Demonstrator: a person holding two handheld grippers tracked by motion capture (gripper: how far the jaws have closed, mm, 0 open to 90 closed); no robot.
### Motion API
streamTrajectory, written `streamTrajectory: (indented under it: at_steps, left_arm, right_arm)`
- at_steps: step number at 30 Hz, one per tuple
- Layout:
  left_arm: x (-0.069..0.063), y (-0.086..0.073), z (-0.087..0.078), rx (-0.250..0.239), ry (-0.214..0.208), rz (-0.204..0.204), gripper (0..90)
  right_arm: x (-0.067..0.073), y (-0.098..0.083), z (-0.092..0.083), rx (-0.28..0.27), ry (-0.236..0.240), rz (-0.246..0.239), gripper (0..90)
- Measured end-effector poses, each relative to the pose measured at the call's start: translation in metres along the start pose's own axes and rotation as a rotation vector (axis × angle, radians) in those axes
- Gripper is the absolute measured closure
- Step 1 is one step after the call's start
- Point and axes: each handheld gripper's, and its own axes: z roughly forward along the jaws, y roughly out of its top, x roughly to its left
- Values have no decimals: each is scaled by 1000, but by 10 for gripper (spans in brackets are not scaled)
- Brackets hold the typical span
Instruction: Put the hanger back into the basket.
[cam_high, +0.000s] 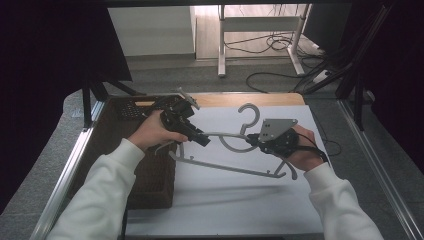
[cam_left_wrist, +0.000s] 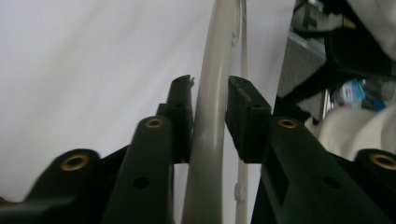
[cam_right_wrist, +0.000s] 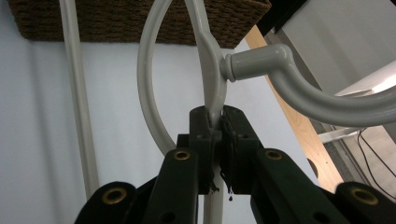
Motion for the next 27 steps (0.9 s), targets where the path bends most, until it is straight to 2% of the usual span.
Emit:
streamTrajectory:
  at_steps: [4,8,9,14,16,17,18,19,20,21,22,23,24,26,27]
  left_arm:
    - [1,-1,1,12,-20,3,794]
    - [-2,-2,-1,-11,-28,16,804]
    - [-3,-2,-3,-29,-21,25,807]
    - [-4,-3,-4,-40,-10,32,807]
    - [-4,-4,-5,-54,2,19,807]
    - [-4,-5,-6,-61,8,17,806]
    - [-4,-5,-6,-61,8,17,806]
    - [-4,-7,-8,-70,13,12,806]
    - [-3,-10,-13,-95,17,6,806]
    - [-3,-10,-13,-95,17,6,806]
    - [-3,-12,-16,-106,21,8,806]
    - [-3,-14,-19,-119,24,7,806]
    - [-5,-18,-24,-139,36,1,806]
    - [-6,-21,-27,-153,51,-5,806]
    - [-6,-24,-29,-160,61,-5,806]
  right_arm:
    - [0,0,1,1,4,-1,825]
    - [0,0,2,-4,3,4,821]
    - [-1,-1,2,-11,0,6,817]
    - [-2,-1,1,-25,-13,24,804]
    - [-2,-1,1,-27,-29,37,714]
    - [-1,-2,1,-29,-58,38,640]
    - [-1,-2,1,-29,-58,38,640]
    - [-1,-2,-1,-29,-82,40,599]
    - [-1,-4,-5,-56,-135,51,517]
    - [-1,-4,-5,-56,-135,51,517]
    - [-2,-6,-13,-97,-189,82,469]
    - [-2,-6,-13,-97,-189,82,469]
    - [-3,-8,-23,-144,-219,126,444]
    - [-3,-9,-27,-156,-231,137,438]
    - [-2,-11,-34,-177,-244,159,435]
